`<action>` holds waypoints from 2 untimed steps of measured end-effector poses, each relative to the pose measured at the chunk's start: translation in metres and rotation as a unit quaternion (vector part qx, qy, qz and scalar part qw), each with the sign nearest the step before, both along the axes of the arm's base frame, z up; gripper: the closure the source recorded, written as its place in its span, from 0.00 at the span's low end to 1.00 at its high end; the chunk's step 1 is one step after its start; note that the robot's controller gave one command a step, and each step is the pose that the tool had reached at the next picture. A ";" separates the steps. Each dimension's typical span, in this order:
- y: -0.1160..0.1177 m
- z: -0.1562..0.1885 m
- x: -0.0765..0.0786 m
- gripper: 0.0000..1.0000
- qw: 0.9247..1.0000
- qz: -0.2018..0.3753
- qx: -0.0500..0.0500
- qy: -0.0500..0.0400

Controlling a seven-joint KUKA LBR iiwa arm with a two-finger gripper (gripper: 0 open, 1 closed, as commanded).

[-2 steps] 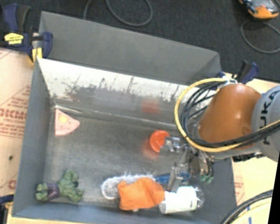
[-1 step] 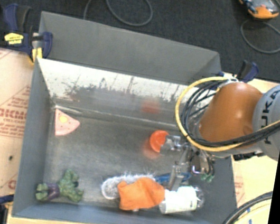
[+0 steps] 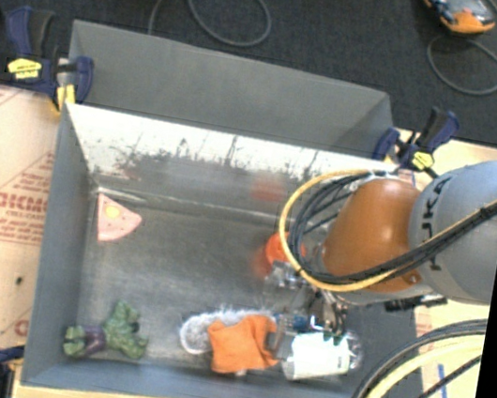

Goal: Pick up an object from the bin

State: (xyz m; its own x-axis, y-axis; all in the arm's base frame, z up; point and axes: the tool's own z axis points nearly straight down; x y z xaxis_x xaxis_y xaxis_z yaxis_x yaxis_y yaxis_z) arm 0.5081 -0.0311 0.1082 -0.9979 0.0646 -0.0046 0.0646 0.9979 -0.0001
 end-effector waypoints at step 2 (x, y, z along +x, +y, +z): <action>0.017 0.018 -0.006 0.00 0.998 -0.067 0.000 0.000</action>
Offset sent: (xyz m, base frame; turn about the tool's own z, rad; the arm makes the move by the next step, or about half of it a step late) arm -0.0054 0.0208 0.0253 0.1429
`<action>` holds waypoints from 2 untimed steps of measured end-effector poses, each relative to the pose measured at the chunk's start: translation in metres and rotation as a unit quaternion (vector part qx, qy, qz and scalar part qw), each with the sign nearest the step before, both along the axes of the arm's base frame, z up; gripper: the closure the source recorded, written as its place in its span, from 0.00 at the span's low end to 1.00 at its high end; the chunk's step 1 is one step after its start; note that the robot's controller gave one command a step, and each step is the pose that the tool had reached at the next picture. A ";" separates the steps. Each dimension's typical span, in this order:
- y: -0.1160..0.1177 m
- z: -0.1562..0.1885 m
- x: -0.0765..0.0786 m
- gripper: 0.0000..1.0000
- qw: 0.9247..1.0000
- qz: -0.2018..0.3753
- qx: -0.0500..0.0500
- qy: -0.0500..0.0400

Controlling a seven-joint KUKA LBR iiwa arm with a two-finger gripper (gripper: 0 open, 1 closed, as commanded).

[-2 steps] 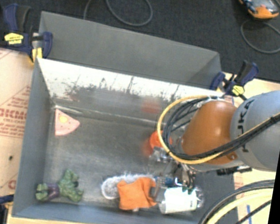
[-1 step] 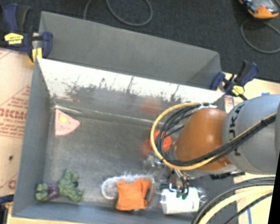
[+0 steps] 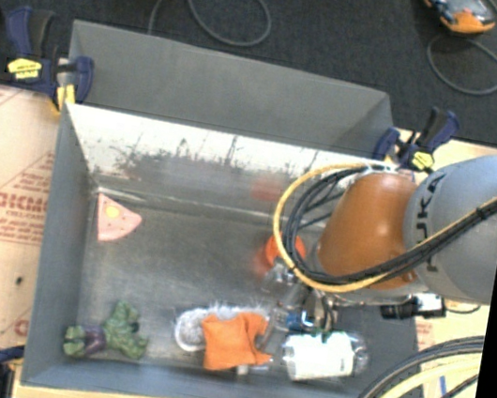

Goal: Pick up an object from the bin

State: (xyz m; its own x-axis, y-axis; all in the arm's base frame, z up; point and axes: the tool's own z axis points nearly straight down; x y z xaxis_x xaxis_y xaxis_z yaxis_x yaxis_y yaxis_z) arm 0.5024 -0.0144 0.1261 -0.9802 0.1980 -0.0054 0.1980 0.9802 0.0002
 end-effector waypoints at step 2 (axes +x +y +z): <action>0.000 -0.054 -0.005 1.00 1.000 -0.002 0.000 -0.007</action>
Offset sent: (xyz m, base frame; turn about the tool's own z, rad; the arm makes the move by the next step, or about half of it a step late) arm -0.0086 0.0009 -0.0561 0.0060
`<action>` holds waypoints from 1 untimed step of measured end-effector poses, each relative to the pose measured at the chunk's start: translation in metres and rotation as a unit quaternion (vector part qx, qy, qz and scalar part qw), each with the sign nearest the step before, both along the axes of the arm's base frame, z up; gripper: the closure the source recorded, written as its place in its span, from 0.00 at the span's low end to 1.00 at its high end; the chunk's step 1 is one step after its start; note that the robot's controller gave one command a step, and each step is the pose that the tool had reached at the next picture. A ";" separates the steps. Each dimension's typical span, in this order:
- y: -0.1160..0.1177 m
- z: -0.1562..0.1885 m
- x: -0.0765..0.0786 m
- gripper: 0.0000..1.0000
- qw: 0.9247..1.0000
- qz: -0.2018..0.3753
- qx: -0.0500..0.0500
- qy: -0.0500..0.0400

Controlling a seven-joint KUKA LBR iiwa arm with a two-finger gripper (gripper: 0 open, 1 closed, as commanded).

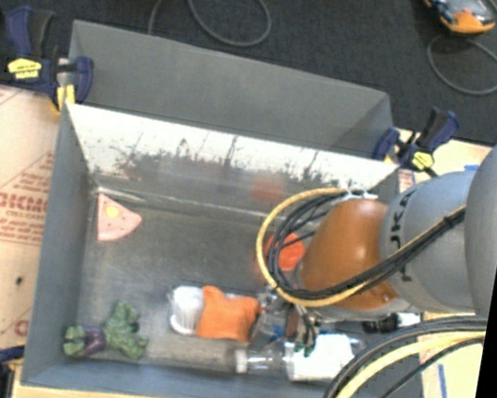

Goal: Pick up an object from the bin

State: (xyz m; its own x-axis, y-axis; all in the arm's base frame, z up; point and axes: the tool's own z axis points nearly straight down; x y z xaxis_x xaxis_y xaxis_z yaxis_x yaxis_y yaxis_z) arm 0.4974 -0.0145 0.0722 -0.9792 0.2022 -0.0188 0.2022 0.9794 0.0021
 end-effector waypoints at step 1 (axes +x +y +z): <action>0.000 0.000 0.000 1.00 1.000 0.000 0.000 0.000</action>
Offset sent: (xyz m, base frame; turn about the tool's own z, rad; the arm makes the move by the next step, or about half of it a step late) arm -0.0001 0.0001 0.0828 0.0000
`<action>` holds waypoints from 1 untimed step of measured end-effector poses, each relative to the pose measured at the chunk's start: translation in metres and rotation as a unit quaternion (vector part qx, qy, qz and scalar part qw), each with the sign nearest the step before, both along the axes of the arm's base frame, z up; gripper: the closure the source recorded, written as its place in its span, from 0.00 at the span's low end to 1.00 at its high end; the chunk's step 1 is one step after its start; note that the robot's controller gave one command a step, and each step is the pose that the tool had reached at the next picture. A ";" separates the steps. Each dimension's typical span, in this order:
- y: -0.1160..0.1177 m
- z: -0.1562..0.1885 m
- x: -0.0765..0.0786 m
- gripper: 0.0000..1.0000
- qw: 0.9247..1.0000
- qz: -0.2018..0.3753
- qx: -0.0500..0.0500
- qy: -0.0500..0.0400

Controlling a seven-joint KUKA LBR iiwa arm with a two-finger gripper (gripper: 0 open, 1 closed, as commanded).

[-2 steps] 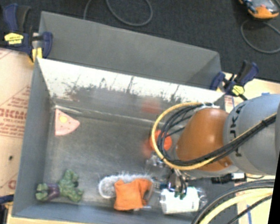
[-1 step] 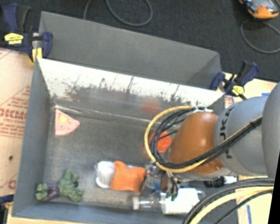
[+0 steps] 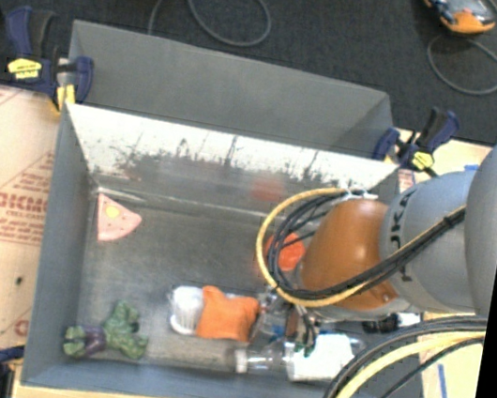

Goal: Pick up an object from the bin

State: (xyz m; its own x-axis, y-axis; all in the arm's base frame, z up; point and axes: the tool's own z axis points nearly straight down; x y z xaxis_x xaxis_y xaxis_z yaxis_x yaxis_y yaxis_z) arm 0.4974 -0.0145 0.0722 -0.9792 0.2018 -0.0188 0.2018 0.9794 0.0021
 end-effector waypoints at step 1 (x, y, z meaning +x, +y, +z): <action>0.000 0.004 -0.002 1.00 1.000 0.000 0.000 0.003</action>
Offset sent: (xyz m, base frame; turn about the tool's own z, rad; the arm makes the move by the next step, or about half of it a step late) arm 0.0000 0.0000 0.0100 0.0000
